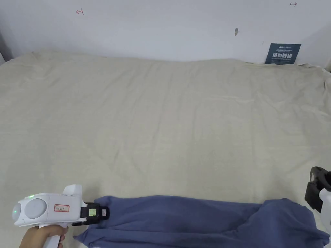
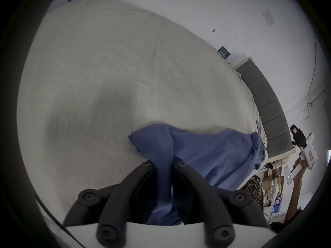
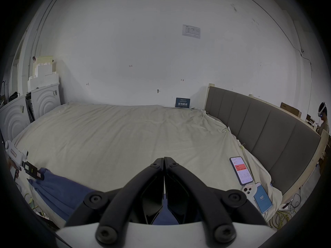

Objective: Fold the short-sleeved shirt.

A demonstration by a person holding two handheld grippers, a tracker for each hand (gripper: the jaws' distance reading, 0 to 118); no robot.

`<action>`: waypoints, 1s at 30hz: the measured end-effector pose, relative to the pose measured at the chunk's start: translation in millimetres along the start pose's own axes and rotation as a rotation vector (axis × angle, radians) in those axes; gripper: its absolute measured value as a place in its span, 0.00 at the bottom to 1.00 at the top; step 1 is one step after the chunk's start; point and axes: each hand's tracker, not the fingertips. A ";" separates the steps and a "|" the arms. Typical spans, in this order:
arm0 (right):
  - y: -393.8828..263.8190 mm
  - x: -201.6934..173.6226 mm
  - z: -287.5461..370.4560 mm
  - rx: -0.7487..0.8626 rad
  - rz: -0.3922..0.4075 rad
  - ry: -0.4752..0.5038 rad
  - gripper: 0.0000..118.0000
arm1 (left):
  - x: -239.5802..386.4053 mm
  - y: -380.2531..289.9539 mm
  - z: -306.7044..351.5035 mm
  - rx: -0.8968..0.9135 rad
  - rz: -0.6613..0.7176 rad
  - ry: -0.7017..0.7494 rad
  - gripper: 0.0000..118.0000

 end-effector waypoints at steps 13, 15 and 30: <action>18.8 3.5 12.9 0.035 -0.007 0.001 0.00 | 30.1 23.8 49.7 0.061 -0.085 0.171 0.05; 20.0 4.9 14.5 0.041 -0.011 0.004 0.00 | 22.1 26.8 62.8 0.068 -0.060 0.200 0.05; 15.3 20.5 27.5 0.068 -0.053 0.031 0.00 | 128.5 28.3 80.8 0.024 -0.051 0.166 0.05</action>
